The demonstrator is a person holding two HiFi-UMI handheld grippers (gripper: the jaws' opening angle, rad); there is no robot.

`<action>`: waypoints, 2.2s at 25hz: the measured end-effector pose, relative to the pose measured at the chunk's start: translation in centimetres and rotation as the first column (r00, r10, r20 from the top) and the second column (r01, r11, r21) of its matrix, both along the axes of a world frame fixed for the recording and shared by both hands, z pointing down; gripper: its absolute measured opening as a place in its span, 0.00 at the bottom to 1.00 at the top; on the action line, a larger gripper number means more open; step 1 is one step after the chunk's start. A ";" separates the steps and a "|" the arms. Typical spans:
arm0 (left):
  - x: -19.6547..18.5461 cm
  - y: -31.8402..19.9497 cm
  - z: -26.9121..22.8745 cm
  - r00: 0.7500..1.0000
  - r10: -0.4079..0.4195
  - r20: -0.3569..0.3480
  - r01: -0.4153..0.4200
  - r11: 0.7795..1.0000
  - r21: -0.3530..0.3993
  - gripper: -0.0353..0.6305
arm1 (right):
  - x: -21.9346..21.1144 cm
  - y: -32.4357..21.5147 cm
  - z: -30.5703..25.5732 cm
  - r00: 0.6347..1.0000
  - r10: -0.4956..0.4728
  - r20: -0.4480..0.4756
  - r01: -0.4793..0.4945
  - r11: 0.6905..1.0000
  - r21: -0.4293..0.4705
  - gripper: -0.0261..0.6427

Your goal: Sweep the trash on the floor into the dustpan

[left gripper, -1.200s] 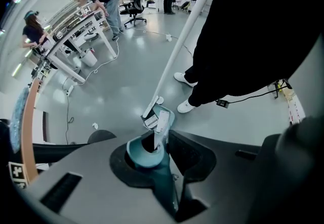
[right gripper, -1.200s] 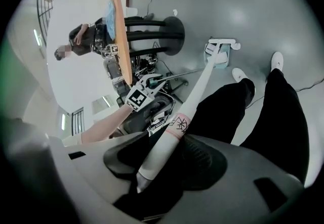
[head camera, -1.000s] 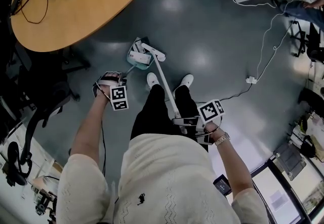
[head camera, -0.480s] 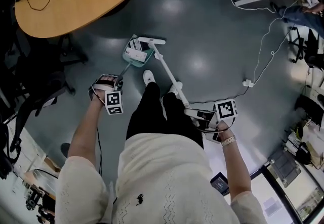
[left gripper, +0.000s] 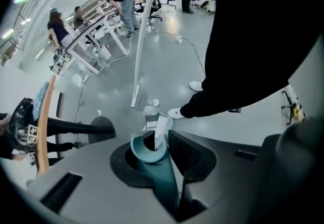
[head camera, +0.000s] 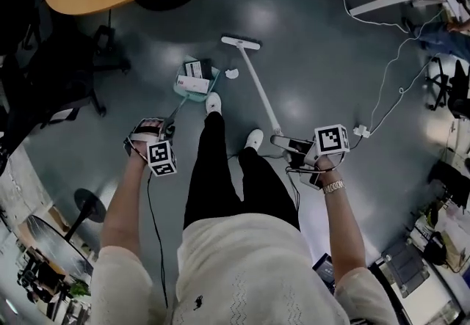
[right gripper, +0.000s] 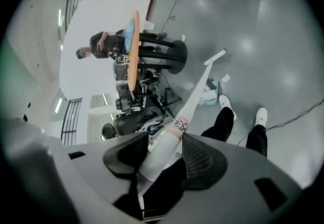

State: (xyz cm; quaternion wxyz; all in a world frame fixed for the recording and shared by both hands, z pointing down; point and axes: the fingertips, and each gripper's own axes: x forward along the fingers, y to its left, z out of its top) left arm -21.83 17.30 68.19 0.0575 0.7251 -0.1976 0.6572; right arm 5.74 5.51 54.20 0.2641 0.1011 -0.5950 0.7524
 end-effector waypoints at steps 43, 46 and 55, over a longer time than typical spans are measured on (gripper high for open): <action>5.9 5.7 4.2 0.990 0.128 -0.063 -0.131 0.991 -0.040 0.19 | -5.2 30.0 0.7 0.978 -0.196 0.069 0.207 0.951 -0.231 0.35; 5.5 5.8 4.5 0.994 0.096 -0.051 -0.099 0.992 -0.075 0.19 | -5.0 29.8 0.7 0.980 -0.187 0.063 0.196 0.955 -0.224 0.35; 4.7 6.2 4.9 0.996 0.085 -0.021 -0.087 0.993 -0.075 0.19 | -5.1 29.5 0.6 0.985 -0.166 0.052 0.173 0.962 -0.210 0.35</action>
